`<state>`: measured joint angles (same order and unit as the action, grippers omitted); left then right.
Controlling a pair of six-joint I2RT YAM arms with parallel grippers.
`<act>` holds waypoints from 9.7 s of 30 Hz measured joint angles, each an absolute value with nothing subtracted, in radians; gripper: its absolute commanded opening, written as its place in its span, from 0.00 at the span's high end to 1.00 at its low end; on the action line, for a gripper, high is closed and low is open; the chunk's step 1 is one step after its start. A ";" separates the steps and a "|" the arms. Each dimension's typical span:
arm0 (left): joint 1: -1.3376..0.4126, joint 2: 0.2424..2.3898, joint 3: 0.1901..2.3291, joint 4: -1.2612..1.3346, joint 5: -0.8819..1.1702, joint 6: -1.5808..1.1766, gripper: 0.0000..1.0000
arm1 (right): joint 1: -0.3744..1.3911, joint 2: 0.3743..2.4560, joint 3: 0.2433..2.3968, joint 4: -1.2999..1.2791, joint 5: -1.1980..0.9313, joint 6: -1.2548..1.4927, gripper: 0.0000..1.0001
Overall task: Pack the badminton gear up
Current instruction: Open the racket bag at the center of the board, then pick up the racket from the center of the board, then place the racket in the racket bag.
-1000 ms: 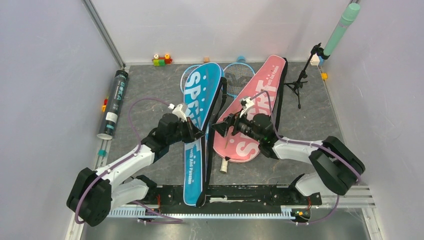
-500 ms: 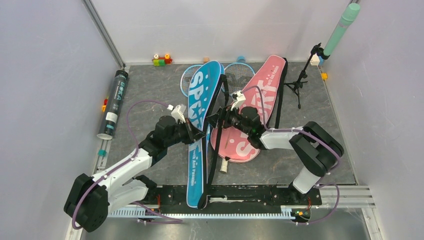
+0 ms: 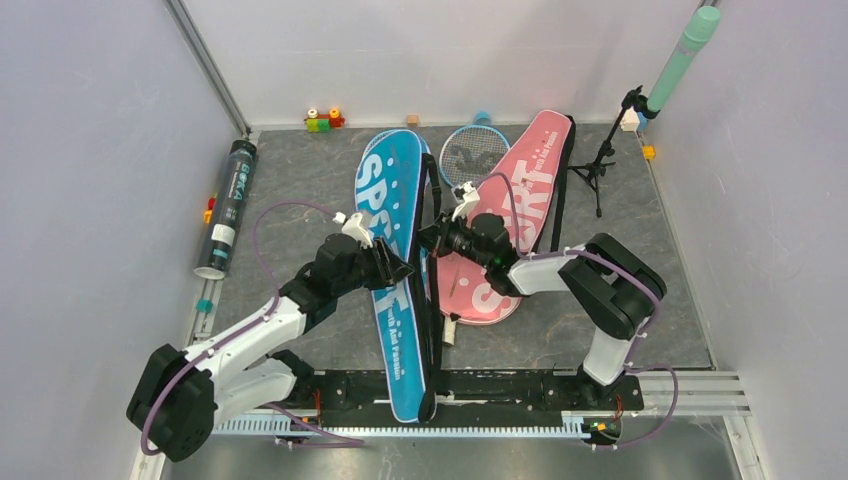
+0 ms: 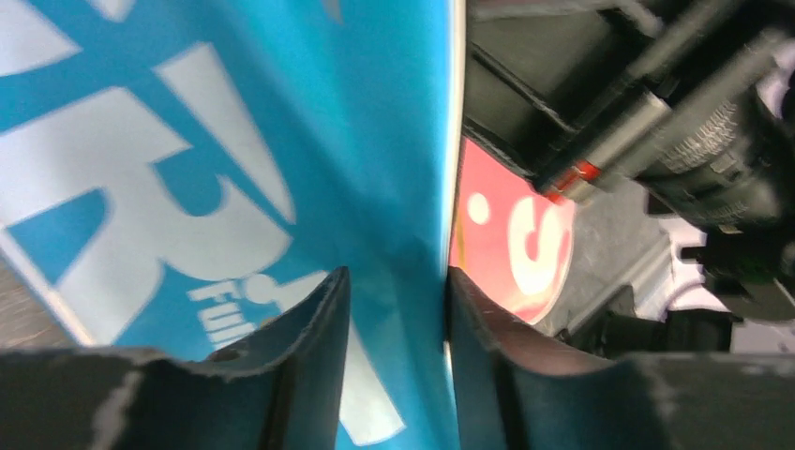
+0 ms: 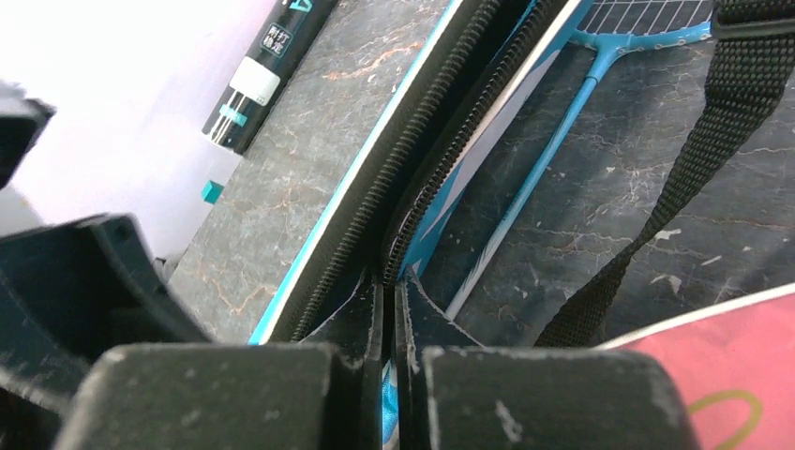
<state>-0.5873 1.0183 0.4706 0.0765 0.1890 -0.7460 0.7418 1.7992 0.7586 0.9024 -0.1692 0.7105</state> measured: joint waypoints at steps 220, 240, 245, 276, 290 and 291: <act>-0.447 1.006 0.368 0.220 -0.058 -0.505 0.98 | 1.068 1.747 1.126 -0.402 -0.175 0.265 1.00; -0.476 1.123 0.413 0.209 -0.120 -0.508 0.98 | 1.037 1.610 1.129 -0.496 0.027 0.117 1.00; -0.482 1.132 0.397 0.280 -0.090 -0.514 0.98 | 1.035 1.641 1.005 -0.289 -0.168 0.271 0.98; -0.575 0.921 0.303 0.270 -0.012 -0.632 0.98 | 0.970 1.379 0.805 0.273 -0.277 0.157 0.03; -0.575 0.796 0.308 0.151 0.041 -0.669 0.98 | 0.833 1.459 0.700 0.317 0.001 0.199 0.05; -0.575 0.787 0.308 0.145 0.049 -0.672 0.98 | 0.833 1.501 0.724 0.319 0.009 0.206 0.06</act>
<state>-0.5755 0.7872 0.3084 0.1452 0.0486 -0.6716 0.8333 1.5013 0.7238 0.3191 0.0086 0.2058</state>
